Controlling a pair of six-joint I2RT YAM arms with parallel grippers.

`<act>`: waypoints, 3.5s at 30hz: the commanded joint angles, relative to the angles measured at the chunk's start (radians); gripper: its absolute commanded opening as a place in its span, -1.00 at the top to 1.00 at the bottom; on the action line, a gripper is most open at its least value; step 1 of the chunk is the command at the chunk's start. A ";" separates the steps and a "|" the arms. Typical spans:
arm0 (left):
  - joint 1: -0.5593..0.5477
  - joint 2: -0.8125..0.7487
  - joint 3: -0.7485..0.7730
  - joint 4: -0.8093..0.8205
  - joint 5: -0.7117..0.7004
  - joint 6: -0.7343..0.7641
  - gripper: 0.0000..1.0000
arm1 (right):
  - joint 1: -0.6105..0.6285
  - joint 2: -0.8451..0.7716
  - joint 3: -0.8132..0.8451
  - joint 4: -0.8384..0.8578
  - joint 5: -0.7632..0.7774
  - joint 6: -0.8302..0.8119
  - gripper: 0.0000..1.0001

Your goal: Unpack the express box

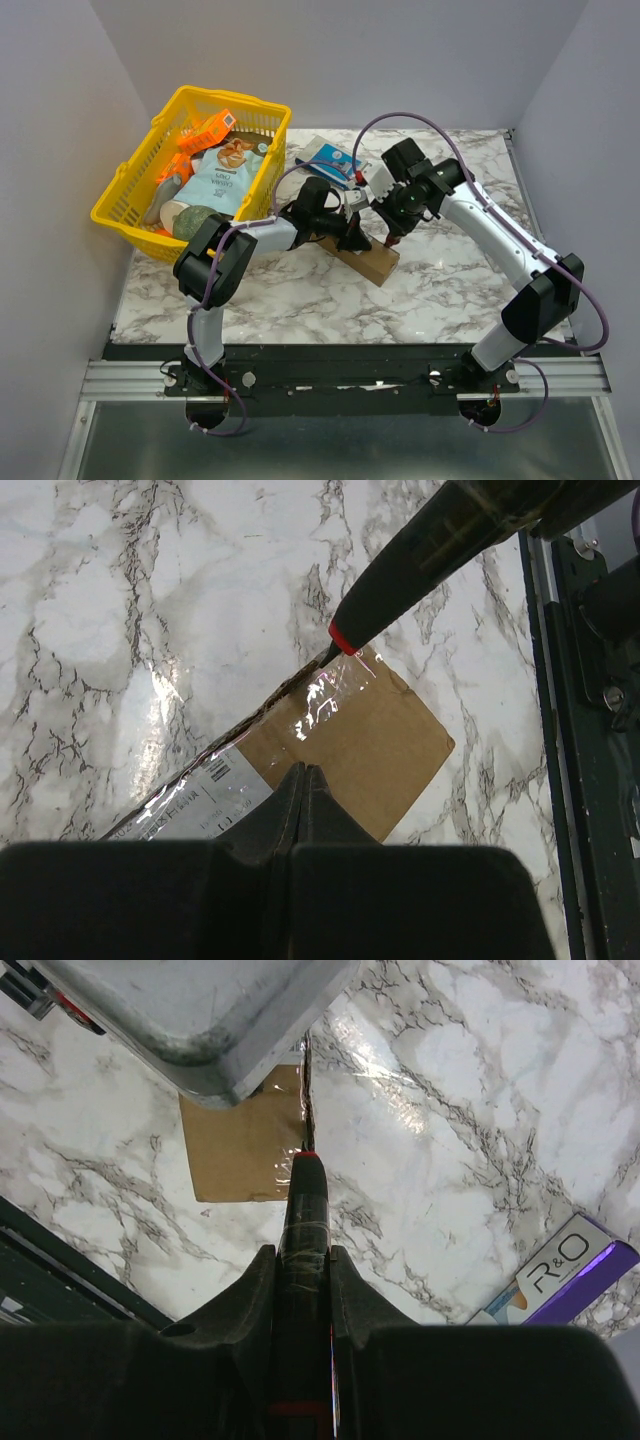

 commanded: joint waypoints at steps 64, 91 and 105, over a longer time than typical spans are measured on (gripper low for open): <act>0.098 -0.207 0.240 -0.722 -0.506 0.287 0.90 | 0.175 -0.098 -0.141 0.010 -0.127 -0.100 0.99; 0.105 -0.065 0.508 -1.109 -0.182 0.638 0.63 | 0.020 -0.378 -0.162 0.288 -0.383 -0.308 0.99; 0.121 0.024 0.437 -1.069 -0.061 0.702 0.66 | 0.029 -0.112 0.016 0.080 -0.626 -0.562 0.99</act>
